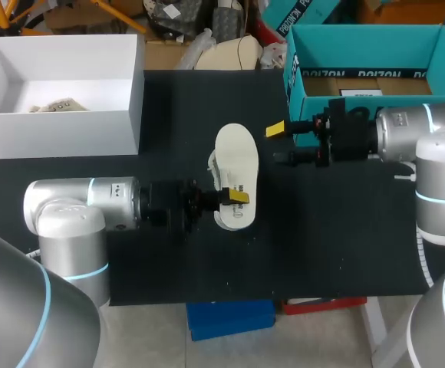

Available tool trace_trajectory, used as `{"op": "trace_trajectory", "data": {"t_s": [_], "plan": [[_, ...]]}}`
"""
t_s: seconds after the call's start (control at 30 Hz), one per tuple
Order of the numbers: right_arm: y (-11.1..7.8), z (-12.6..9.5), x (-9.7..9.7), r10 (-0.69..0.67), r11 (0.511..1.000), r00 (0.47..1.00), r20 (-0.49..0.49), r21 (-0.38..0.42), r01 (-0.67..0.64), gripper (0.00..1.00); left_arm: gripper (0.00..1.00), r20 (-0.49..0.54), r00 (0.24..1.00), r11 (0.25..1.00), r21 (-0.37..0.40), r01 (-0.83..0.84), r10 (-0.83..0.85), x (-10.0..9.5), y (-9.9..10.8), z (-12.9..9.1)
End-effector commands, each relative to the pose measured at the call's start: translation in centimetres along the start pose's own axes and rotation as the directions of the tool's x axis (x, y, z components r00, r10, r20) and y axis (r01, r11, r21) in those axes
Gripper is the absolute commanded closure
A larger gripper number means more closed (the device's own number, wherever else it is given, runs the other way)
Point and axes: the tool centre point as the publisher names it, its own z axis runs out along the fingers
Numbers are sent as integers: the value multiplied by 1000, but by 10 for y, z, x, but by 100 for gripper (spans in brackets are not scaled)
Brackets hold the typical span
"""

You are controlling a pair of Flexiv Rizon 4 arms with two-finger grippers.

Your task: Take the shoe out of the shoebox, open the shoe tongue, remove and reinsert the insole, then place the shoe into the shoebox

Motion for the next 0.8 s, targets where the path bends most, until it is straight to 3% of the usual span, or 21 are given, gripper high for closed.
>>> {"op": "trace_trajectory", "data": {"t_s": [0.03, 0.27, 0.33, 0.37, 0.47, 0.8], "plan": [[6, 10, -10, 2, 999, 1000, -29, 53, 0, 0, 100, -6, 1000, 1000, -2, -1, 1, -1, -1, 0], [-1, 35, -17, 20, 995, 999, -51, 95, -15, 0, 100, -6, 1000, 1000, -2, -1, 1, -1, -1, 0], [-2, 42, -17, 20, 995, 998, -54, 98, -15, 33, 100, -6, 1000, 1000, -2, -1, 1, -1, -1, 0], [-2, 46, -18, 21, 994, 998, -59, 104, -15, 32, 100, -6, 1000, 1000, -2, -1, 1, -1, -1, 0], [-3, 55, -19, 24, 994, 998, -62, 111, -17, 49, 100, -6, 1000, 1000, -2, -1, 1, -1, -1, 0], [-9, 63, -21, 44, 992, 997, -59, 119, -37, 57, 100, -6, 1000, 1000, -2, -1, 1, -1, -1, 0]]}}
